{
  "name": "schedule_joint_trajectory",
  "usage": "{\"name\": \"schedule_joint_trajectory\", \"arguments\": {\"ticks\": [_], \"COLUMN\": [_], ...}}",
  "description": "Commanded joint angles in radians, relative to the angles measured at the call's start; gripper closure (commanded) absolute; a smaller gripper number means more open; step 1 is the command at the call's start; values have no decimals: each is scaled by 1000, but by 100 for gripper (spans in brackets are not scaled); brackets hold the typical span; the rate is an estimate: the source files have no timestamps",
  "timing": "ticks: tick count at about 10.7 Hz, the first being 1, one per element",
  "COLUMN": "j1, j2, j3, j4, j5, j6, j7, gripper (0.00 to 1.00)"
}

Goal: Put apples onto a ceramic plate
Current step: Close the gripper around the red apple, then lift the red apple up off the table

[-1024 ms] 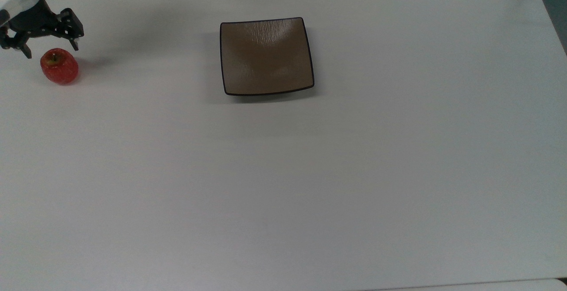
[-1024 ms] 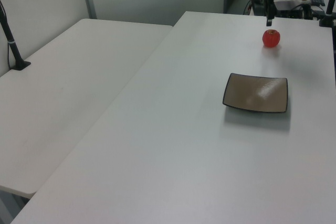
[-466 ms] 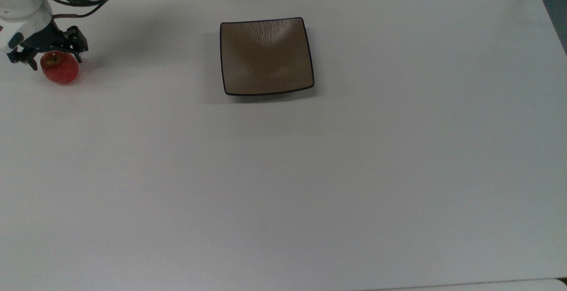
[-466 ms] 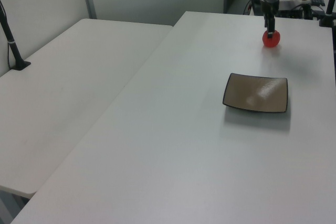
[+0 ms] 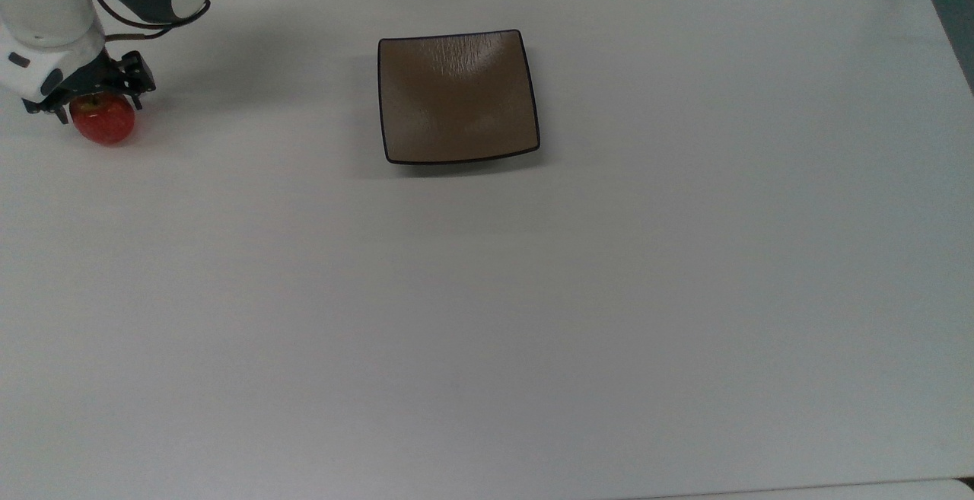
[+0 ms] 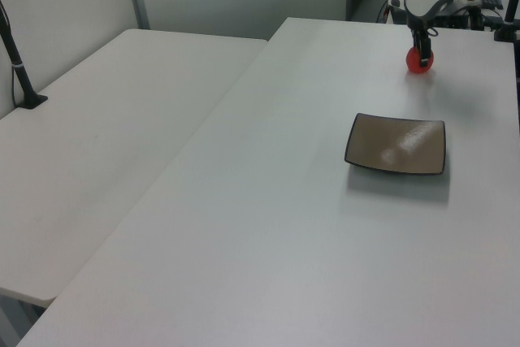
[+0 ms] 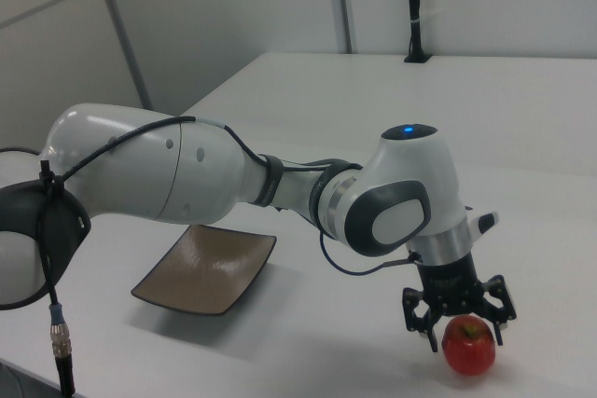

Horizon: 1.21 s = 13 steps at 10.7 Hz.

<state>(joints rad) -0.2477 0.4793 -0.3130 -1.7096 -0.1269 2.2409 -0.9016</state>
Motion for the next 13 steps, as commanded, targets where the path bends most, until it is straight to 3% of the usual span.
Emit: {"name": "schedule_joint_trajectory", "arguments": {"ticks": [1,4,5,8,13], "j1": [4,4,4,11,62], "j2": [-8,-8,-8,-40,-194], "j3": [-4,-4,-4,-3,8], "j4": [-30,-39,-39,-33,34], "j5": [-16,-19,-19,-19,1], "j6": [35,35,32,-19,-300], "j7": [-11,-23,-25,-25,-13], "gripper": [19,87,91,91,90]}}
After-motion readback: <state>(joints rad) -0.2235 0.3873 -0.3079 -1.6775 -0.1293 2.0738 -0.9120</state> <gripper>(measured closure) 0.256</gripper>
